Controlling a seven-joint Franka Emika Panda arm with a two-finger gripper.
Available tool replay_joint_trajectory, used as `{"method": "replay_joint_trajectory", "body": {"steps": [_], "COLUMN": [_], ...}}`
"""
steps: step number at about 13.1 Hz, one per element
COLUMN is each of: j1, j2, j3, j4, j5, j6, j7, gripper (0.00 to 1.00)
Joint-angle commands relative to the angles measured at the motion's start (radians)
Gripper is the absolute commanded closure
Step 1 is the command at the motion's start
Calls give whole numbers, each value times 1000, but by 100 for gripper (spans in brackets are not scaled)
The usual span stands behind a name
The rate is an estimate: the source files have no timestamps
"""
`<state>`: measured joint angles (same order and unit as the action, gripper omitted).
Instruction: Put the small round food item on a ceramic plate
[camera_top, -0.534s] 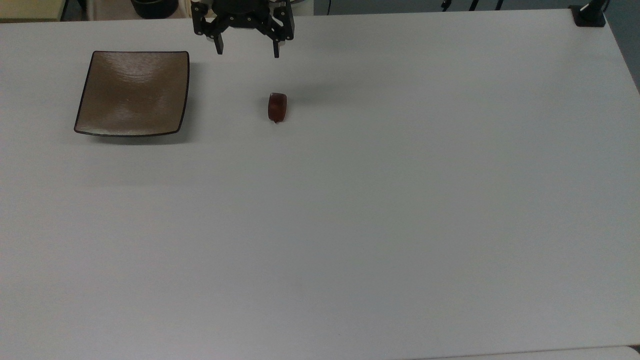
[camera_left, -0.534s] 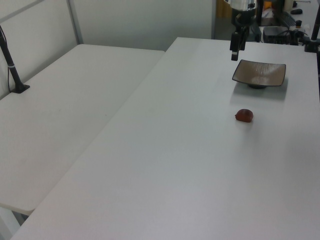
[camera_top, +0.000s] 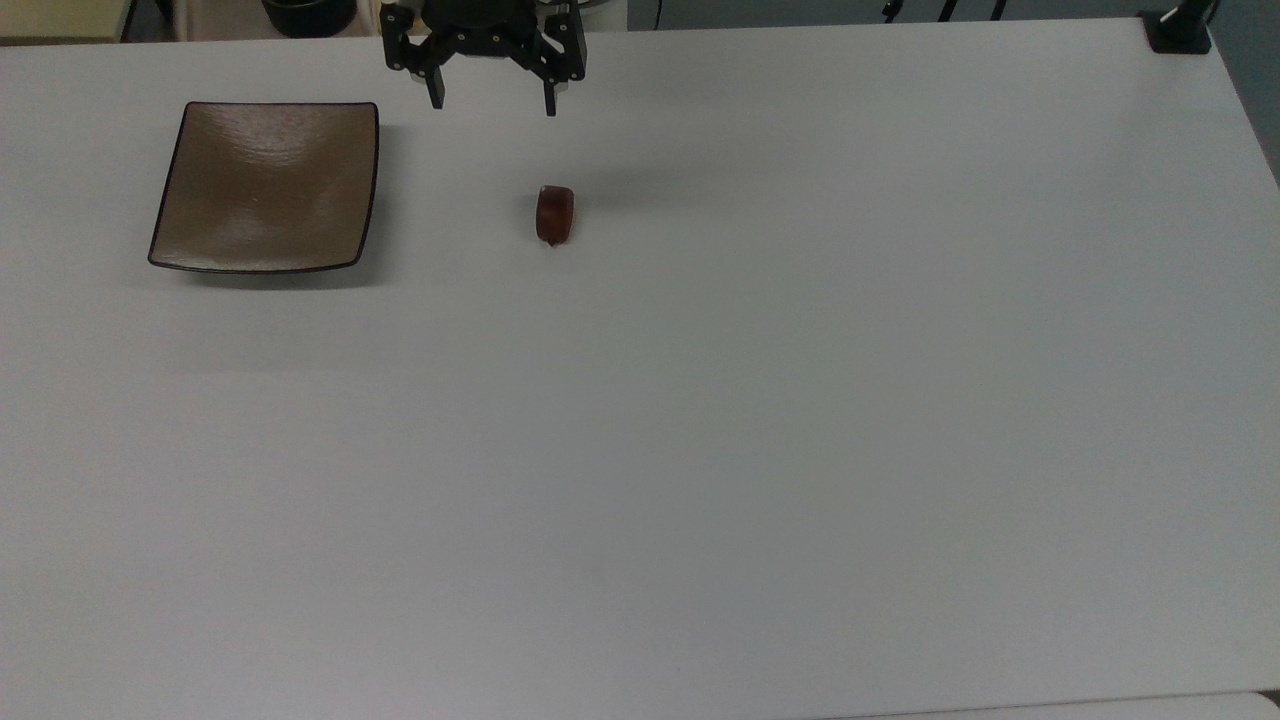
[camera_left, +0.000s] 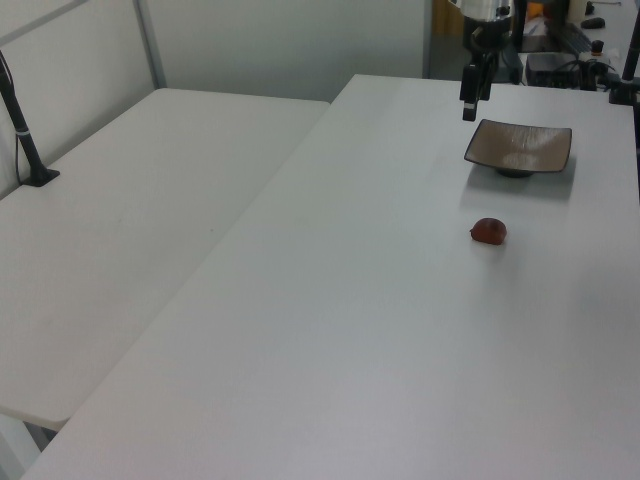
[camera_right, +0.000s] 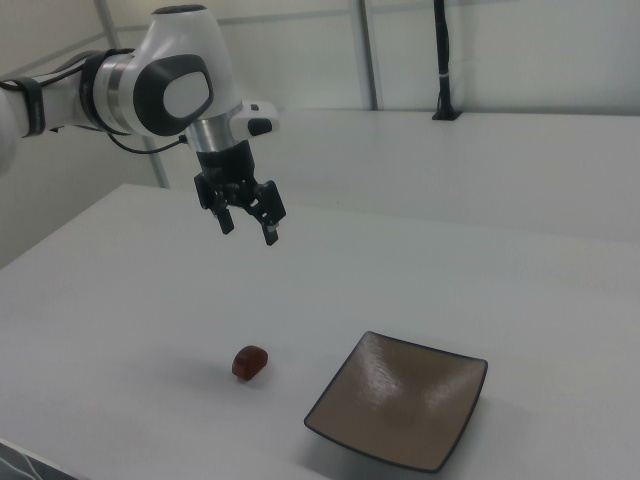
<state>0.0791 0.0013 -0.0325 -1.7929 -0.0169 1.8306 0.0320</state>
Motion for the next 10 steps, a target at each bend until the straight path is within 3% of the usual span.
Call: {"method": "replay_joint_trajectory", "body": {"steps": [1,6,10], "j1": [8,7,11], "j2": [-3,6,8], "j3": [-10,-10,-6], "j4": [-3,-8,-77], "j5": [-6,-5,-3], "j6": [15,19,96], "j7": [-3,-4,3], "gripper": [0,0,0]}}
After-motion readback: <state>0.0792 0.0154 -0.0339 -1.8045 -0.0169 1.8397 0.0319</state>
